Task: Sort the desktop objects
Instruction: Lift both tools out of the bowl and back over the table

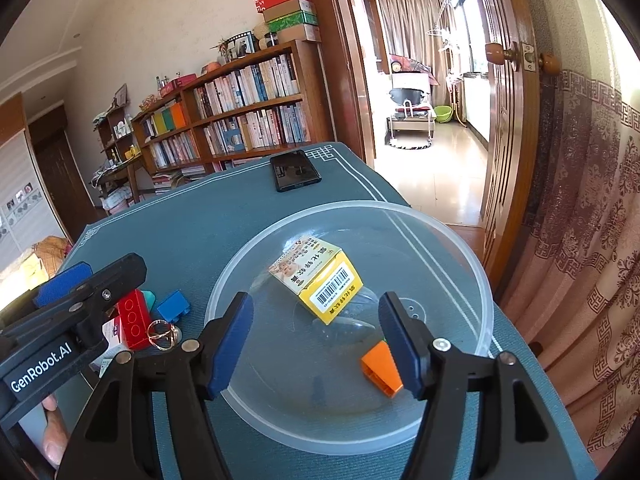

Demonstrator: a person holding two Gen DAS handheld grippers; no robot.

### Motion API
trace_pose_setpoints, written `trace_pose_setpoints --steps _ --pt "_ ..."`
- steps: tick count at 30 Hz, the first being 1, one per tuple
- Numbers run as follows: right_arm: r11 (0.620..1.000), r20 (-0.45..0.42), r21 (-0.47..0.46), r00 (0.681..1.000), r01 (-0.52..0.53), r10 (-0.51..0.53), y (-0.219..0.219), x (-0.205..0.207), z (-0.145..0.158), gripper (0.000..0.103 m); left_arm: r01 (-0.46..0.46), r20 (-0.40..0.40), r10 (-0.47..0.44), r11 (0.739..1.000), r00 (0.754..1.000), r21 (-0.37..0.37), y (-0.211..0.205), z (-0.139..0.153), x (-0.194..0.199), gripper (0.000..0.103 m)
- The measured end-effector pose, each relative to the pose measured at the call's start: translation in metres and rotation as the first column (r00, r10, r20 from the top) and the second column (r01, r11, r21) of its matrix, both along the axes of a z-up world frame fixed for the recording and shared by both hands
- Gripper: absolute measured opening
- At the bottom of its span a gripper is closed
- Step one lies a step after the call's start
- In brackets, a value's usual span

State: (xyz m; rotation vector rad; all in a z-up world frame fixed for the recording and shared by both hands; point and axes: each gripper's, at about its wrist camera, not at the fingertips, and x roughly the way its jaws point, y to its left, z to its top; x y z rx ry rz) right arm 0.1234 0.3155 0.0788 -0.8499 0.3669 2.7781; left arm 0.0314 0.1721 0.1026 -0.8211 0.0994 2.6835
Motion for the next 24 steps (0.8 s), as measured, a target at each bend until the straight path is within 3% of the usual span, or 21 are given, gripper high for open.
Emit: trace_pose_setpoints --steps 16,24 --pt "0.992 0.037 0.021 0.992 -0.123 0.122 -0.044 -0.002 -0.011 0.071 -0.104 0.051 0.106 0.994 0.993 -0.033 -0.047 -0.021 -0.009 0.078" --pt "0.968 0.026 0.018 0.968 -0.251 0.250 -0.080 0.004 -0.012 0.071 -0.172 0.062 0.174 0.984 0.983 -0.039 -0.081 -0.025 -0.012 0.078"
